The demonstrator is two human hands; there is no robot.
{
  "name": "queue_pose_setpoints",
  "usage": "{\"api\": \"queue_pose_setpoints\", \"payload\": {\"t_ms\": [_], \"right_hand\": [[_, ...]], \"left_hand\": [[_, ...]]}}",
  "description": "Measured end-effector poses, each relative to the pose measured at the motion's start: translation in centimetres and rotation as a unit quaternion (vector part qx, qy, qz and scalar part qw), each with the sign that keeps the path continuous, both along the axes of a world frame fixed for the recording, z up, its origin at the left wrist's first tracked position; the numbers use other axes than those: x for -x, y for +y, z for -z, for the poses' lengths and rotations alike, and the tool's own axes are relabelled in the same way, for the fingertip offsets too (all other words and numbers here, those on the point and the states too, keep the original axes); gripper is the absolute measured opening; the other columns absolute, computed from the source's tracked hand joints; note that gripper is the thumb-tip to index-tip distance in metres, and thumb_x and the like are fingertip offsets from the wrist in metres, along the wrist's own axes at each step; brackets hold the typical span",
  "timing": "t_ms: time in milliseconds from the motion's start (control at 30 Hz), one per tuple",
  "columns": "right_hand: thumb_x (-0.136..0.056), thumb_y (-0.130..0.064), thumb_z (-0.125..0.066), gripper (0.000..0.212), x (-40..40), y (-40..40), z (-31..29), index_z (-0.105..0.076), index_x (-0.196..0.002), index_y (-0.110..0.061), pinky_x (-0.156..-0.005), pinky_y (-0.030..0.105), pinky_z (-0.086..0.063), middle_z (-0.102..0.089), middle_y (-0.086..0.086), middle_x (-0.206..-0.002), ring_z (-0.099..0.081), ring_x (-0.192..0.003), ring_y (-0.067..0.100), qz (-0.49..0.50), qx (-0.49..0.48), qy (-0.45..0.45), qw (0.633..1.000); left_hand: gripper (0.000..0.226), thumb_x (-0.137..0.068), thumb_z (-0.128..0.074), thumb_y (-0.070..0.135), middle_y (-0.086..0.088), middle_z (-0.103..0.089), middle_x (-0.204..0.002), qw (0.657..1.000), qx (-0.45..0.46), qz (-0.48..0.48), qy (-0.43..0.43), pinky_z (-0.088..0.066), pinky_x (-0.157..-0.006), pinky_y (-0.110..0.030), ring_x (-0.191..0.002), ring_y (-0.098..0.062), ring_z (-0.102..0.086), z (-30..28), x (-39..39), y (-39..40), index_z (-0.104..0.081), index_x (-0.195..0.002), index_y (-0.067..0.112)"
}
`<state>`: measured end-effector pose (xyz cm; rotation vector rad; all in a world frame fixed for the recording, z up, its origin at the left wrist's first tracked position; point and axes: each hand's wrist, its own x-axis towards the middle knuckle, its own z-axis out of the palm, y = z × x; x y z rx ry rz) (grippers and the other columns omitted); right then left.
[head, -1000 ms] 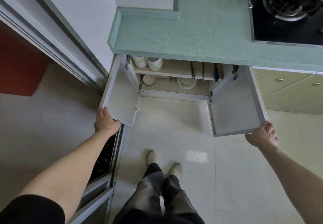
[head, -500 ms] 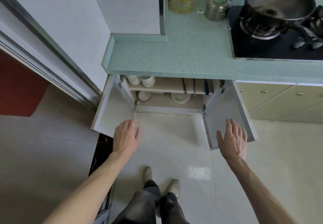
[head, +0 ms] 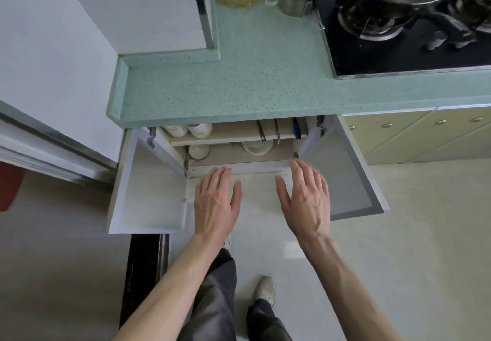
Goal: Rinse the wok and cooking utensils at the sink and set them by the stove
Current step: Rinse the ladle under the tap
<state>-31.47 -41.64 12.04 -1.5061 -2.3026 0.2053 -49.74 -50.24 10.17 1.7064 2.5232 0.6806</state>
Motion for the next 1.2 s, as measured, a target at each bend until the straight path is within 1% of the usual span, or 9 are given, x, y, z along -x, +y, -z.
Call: {"api": "queue_pose_setpoints", "payload": {"t_ms": [233,533,667,800,900,1000,1033,1100,1200], "right_hand": [[-0.109,-0.046,-0.040,0.053,5.2,3.4,5.2,-0.055,-0.142,-0.007,-0.112,0.045,-0.045,-0.060,0.011,-0.143,-0.057,-0.132,0.032,0.063,0.054,0.005,0.997],[-0.108,-0.040,-0.049,0.050,10.4,7.9,17.7,-0.051,-0.145,-0.006,-0.106,0.043,-0.049,-0.060,0.011,-0.143,-0.058,-0.129,0.030,0.143,0.109,0.049,0.982],[-0.109,-0.040,-0.047,0.050,11.3,10.5,23.5,-0.050,-0.147,-0.007,-0.105,0.040,-0.049,-0.061,0.008,-0.141,-0.059,-0.127,0.027,0.151,0.132,0.071,0.977],[-0.108,-0.038,-0.051,0.049,11.4,12.9,29.0,-0.052,-0.145,-0.005,-0.100,0.042,-0.051,-0.064,0.011,-0.136,-0.061,-0.125,0.029,0.136,0.165,0.106,0.971],[-0.107,-0.043,-0.052,0.051,12.0,15.1,32.6,-0.049,-0.149,-0.014,-0.103,0.028,-0.046,-0.061,0.002,-0.139,-0.056,-0.129,0.015,0.156,0.258,0.189,0.934],[-0.104,-0.049,-0.056,0.049,13.2,17.8,35.6,-0.049,-0.144,-0.022,-0.086,0.010,-0.048,-0.065,-0.011,-0.124,-0.062,-0.109,-0.001,0.204,0.374,0.319,0.846],[-0.103,-0.050,-0.057,0.048,13.7,18.7,36.5,-0.049,-0.142,-0.024,-0.080,0.009,-0.047,-0.065,-0.013,-0.119,-0.062,-0.103,-0.004,0.223,0.408,0.348,0.814],[-0.100,-0.055,-0.059,0.052,14.6,20.5,38.5,-0.049,-0.141,-0.024,-0.086,0.021,-0.050,-0.068,-0.009,-0.119,-0.067,-0.105,0.006,0.252,0.447,0.382,0.769],[-0.095,-0.061,-0.062,0.059,15.8,23.1,41.1,-0.050,-0.137,-0.022,-0.103,0.043,-0.055,-0.071,-0.004,-0.117,-0.070,-0.109,0.019,0.280,0.455,0.413,0.737]], "left_hand": [[0.038,-0.108,-0.045,0.032,-0.008,-0.065,-0.129,0.998,0.045,0.026,-0.038,-0.046,-0.106,-0.043,-0.124,-0.027,-0.057,5.6,3.5,6.0,-0.060,-0.133,0.007],[0.035,-0.107,-0.043,0.031,-0.006,-0.067,-0.125,0.994,0.054,0.042,-0.088,-0.048,-0.101,-0.041,-0.121,-0.026,-0.060,18.7,7.7,15.1,-0.061,-0.129,0.010],[0.035,-0.105,-0.045,0.028,-0.007,-0.069,-0.123,0.986,0.046,0.033,-0.159,-0.050,-0.098,-0.044,-0.117,-0.029,-0.061,25.3,9.1,18.2,-0.062,-0.130,0.010],[0.030,-0.106,-0.047,0.023,-0.002,-0.068,-0.126,0.976,0.059,0.010,-0.208,-0.039,-0.098,-0.027,-0.118,-0.027,-0.059,31.0,10.3,20.9,-0.065,-0.128,0.014],[0.029,-0.107,-0.047,0.022,-0.002,-0.067,-0.129,0.968,0.052,0.005,-0.247,-0.038,-0.101,-0.028,-0.120,-0.027,-0.058,34.1,10.7,23.7,-0.064,-0.129,0.013],[0.034,-0.108,-0.046,0.026,0.004,-0.062,-0.136,0.959,0.040,0.010,-0.280,-0.033,-0.104,-0.020,-0.129,-0.017,-0.052,36.3,10.8,26.5,-0.061,-0.137,0.017],[0.035,-0.108,-0.046,0.027,0.006,-0.060,-0.138,0.958,0.042,0.011,-0.283,-0.032,-0.104,-0.019,-0.131,-0.014,-0.050,36.8,10.8,27.4,-0.059,-0.139,0.020],[0.037,-0.107,-0.044,0.025,0.006,-0.057,-0.141,0.959,0.049,0.021,-0.278,-0.033,-0.107,-0.022,-0.133,-0.012,-0.046,37.7,10.6,28.9,-0.056,-0.142,0.023],[0.041,-0.104,-0.043,0.015,0.001,-0.058,-0.141,0.966,0.037,0.046,-0.252,-0.035,-0.114,-0.033,-0.133,-0.016,-0.043,39.3,10.5,31.2,-0.056,-0.143,0.018]]}}
